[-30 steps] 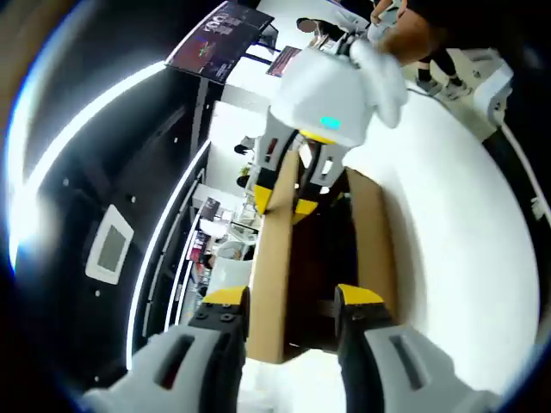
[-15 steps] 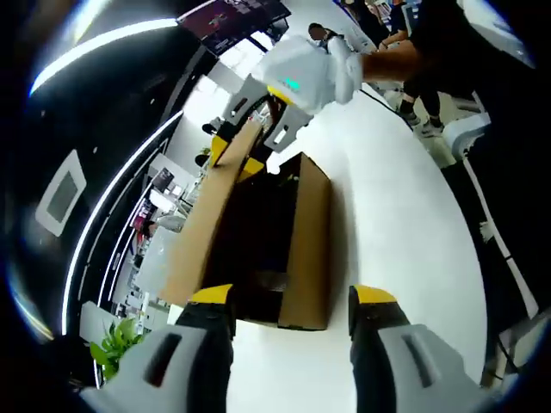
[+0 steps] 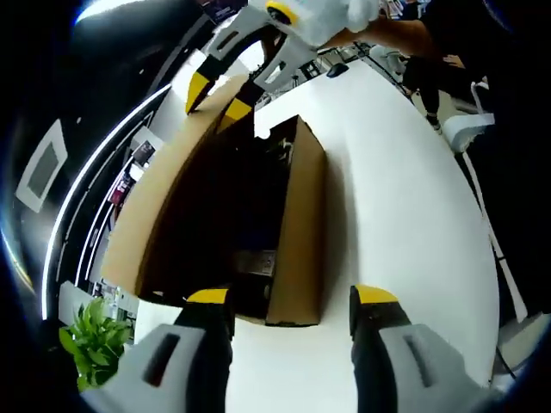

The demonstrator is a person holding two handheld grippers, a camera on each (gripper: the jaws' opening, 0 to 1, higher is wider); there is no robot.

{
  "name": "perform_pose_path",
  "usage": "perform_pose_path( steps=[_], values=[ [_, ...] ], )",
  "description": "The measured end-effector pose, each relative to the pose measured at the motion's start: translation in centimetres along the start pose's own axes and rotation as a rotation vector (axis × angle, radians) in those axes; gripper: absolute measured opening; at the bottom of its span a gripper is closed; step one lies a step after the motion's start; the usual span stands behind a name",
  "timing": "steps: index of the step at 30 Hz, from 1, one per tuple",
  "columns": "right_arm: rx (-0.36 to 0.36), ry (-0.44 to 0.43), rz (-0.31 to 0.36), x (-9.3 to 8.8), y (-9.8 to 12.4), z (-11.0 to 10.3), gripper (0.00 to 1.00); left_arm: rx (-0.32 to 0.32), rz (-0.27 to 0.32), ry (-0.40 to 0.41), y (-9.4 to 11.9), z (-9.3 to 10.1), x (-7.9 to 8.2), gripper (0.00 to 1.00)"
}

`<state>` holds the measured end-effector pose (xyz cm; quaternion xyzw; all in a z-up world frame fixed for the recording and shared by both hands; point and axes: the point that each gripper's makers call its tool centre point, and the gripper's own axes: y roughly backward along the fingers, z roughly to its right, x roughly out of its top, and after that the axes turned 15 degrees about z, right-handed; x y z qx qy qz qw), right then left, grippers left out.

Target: Operate the shoe box by opening the lid, removing the specified soft item, and placing it in the target area until the item is outside and the box remains undamaged.

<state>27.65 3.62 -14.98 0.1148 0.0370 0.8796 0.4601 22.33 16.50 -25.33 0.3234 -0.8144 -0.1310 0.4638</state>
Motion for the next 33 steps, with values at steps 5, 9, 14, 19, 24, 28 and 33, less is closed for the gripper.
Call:
perform_pose_path(
  steps=[5,9,14,19,24,28,33],
  values=[
    [0.011,-0.010,-0.004,0.0,0.1,0.0,0.23,-0.056,-0.028,0.029,-0.7,-0.8,-0.4,0.42],
    [0.013,-0.023,-0.007,0.0,0.1,0.0,0.23,-0.107,-0.043,0.049,-2.0,-0.3,-1.0,0.38],
    [0.018,-0.030,-0.012,-0.1,0.1,0.1,0.23,-0.153,-0.085,-0.004,-3.2,-0.2,-2.3,0.29],
    [0.022,-0.035,-0.016,-0.3,0.0,0.4,0.23,-0.156,-0.093,0.002,-3.4,-0.1,-2.4,0.25],
    [0.018,-0.039,-0.023,-0.5,-0.3,0.9,0.23,-0.194,-0.081,0.017,-3.9,-0.1,-1.9,0.13],
    [0.018,-0.040,-0.029,-0.6,-0.3,0.9,0.23,-0.216,-0.072,0.045,-4.0,0.1,-2.0,0.11],
    [0.019,-0.039,-0.042,-0.6,-0.3,1.0,0.23,-0.237,-0.100,0.072,-3.9,0.4,-2.2,0.09]
  ],
)
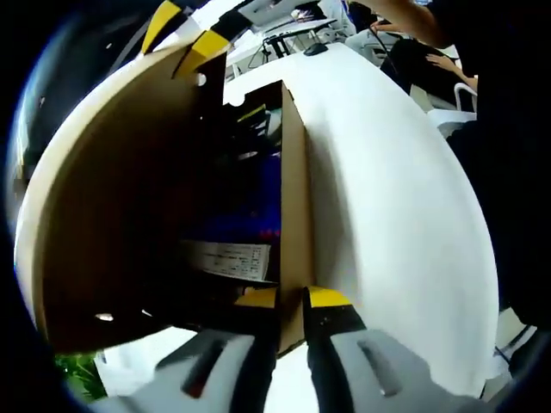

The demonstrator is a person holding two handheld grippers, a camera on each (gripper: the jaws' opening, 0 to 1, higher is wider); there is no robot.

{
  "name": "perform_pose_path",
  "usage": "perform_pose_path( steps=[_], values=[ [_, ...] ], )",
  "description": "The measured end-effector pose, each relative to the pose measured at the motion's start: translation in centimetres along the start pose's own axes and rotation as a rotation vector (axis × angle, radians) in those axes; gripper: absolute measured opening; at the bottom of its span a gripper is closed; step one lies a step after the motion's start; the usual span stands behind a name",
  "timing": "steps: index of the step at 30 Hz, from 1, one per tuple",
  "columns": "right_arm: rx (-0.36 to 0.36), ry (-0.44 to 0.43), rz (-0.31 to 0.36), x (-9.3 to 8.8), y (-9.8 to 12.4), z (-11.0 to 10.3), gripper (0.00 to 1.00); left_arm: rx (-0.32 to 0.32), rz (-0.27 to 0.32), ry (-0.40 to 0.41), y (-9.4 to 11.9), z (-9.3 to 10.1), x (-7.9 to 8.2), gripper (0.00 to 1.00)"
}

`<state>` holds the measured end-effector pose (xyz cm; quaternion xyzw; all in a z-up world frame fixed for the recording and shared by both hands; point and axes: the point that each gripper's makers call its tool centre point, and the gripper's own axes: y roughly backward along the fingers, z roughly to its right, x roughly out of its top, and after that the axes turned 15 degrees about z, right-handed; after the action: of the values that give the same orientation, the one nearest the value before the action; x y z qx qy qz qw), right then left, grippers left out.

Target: Operate the shoe box by opening the lid, removing the specified soft item, and placing it in the target area until the item is outside and the box remains undamaged.

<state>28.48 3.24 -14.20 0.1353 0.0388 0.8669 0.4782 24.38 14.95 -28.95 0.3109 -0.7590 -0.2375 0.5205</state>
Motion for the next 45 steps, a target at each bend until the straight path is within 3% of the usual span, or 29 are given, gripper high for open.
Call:
perform_pose_path(
  steps=[4,6,9,12,20,38,45],
  values=[
    [-0.018,0.000,-0.004,0.1,0.1,-0.2,0.23,-0.040,-0.081,-0.079,0.2,0.2,-0.4,0.09],
    [-0.027,0.007,-0.010,0.1,0.1,-0.3,0.23,-0.029,-0.068,-0.026,0.2,0.5,-0.4,0.08],
    [-0.042,0.001,-0.010,0.2,0.2,-0.2,0.23,-0.056,-0.061,-0.059,0.6,0.7,-0.5,0.08],
    [-0.051,0.004,-0.018,0.4,-0.1,-0.1,0.22,-0.103,-0.096,-0.118,0.9,0.8,-0.5,0.08],
    [-0.069,-0.008,-0.030,0.2,-0.4,0.7,0.22,-0.210,-0.143,-0.114,0.8,1.0,-0.4,0.06],
    [-0.106,0.020,-0.054,0.1,-0.5,1.2,0.18,-0.249,-0.120,-0.104,0.9,1.3,-0.5,0.05],
    [-0.156,0.107,-0.066,-0.1,-1.2,2.2,0.14,-0.252,-0.113,-0.095,0.9,1.3,-0.5,0.05]
  ],
)
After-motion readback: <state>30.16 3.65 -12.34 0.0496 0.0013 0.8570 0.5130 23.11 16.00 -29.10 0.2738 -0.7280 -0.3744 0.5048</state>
